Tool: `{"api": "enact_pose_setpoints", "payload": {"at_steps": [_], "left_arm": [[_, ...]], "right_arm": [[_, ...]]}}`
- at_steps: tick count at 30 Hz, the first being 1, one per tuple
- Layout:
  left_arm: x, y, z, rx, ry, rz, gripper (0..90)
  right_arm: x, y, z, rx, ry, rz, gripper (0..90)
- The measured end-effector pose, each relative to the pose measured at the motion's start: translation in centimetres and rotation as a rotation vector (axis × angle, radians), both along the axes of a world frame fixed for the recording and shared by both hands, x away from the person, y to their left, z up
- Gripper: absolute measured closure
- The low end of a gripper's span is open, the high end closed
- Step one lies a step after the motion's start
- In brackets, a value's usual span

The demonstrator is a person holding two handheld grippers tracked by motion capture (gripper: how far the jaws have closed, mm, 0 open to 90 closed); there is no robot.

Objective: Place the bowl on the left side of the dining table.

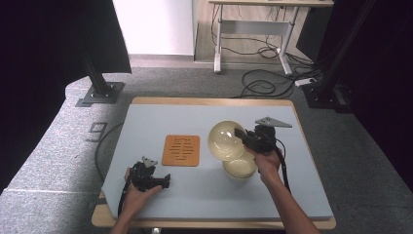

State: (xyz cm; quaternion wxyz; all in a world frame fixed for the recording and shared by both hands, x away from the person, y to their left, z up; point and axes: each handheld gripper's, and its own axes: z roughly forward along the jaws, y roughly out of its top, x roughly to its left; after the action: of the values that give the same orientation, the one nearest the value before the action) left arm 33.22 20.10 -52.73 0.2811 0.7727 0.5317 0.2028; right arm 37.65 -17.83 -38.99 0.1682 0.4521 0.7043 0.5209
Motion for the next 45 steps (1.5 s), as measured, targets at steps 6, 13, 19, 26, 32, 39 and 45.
{"api": "enact_pose_setpoints", "payload": {"at_steps": [6,13,19,26,32,39,45], "left_arm": [[0.0,0.0,0.0,-0.001,0.001,0.000,0.0],[0.0,0.0,0.0,-0.001,0.001,0.000,0.0],[0.0,0.0,0.0,-0.001,0.001,0.000,0.0],[0.0,0.0,0.0,-0.001,0.000,0.000,0.0],[0.0,0.0,0.0,-0.001,0.000,0.000,0.0],[0.0,0.0,0.0,-0.001,0.000,0.000,0.0],[0.0,0.0,0.0,0.000,0.000,0.000,0.0]], "right_arm": [[0.2,0.7,0.4,-0.008,-0.004,0.008,81.1],[0.3,1.5,0.7,-0.010,-0.007,0.014,81.1],[0.4,2.2,0.9,-0.009,-0.007,0.020,81.1],[0.7,2.9,1.1,-0.001,-0.006,0.034,81.1],[1.0,3.3,0.8,-0.011,0.003,0.029,81.1],[1.2,3.5,0.6,-0.002,0.008,0.025,81.1],[1.3,3.6,0.8,-0.003,0.009,0.024,81.1]]}}
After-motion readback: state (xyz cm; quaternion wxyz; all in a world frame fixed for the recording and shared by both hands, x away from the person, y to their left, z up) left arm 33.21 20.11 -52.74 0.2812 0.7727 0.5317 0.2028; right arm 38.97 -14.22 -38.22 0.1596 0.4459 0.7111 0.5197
